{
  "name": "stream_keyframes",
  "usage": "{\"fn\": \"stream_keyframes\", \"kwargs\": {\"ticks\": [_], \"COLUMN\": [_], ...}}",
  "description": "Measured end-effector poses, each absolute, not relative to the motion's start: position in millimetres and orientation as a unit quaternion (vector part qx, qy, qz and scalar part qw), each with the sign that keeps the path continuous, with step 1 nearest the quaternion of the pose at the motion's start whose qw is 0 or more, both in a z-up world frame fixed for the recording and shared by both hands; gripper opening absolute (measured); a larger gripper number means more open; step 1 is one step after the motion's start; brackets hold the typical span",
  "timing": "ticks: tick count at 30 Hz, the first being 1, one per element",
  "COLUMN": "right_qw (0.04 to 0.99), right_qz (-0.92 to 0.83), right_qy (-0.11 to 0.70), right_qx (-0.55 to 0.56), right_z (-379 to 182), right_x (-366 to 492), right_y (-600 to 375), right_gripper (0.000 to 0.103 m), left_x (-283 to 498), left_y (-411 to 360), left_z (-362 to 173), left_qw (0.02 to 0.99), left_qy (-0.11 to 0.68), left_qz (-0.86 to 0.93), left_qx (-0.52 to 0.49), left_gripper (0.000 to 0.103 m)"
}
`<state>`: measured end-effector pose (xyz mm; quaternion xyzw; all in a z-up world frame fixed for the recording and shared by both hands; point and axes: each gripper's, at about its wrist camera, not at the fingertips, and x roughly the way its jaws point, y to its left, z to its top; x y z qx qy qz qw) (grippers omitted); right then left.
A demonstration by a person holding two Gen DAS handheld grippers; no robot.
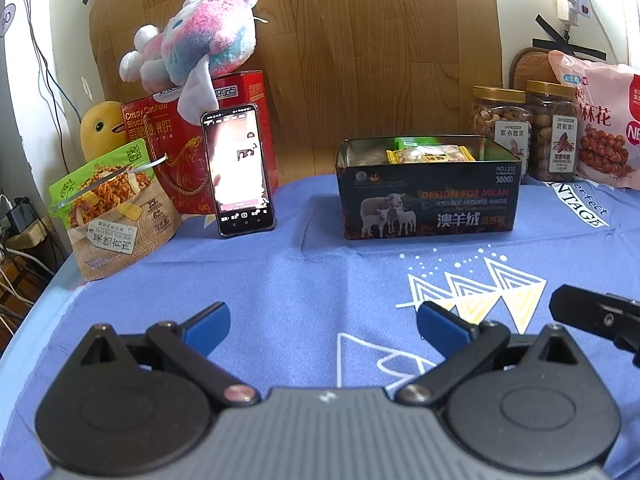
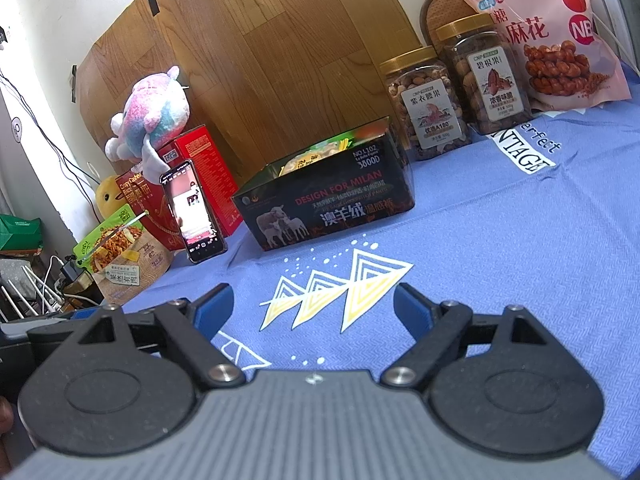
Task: Organize snacks
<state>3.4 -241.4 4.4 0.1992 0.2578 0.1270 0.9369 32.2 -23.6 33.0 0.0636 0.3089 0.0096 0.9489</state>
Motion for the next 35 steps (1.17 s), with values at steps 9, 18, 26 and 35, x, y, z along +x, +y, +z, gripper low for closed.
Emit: {"fn": "stream_keyframes", "kwargs": {"ticks": [9,18,26,35], "right_qw": [0.937,0.937,0.937,0.937], "right_qz": [0.127,0.127,0.127,0.126], "right_qy": [0.258,0.258,0.258,0.258], "right_qx": [0.2,0.2,0.2,0.2], "right_z": [4.5,4.7,4.8,0.4], "right_x": [3.6,3.7,3.6,3.9], "right_y": [-241.5,-241.6,-241.6,-242.0], "right_gripper": [0.089,0.089,0.089,0.089], "left_x": [31.9,32.0,32.3,28.4], "left_y": [-23.8,-23.7,-23.2,-24.7], "left_z": [33.3,33.2,34.0,39.6], "left_qw": [0.949,0.949,0.949,0.955], "left_qy": [0.309,0.308,0.308,0.287], "left_qz": [0.01,0.01,0.011,-0.004], "left_qx": [0.064,0.064,0.065,0.068], "left_gripper": [0.103,0.103,0.103,0.103]}}
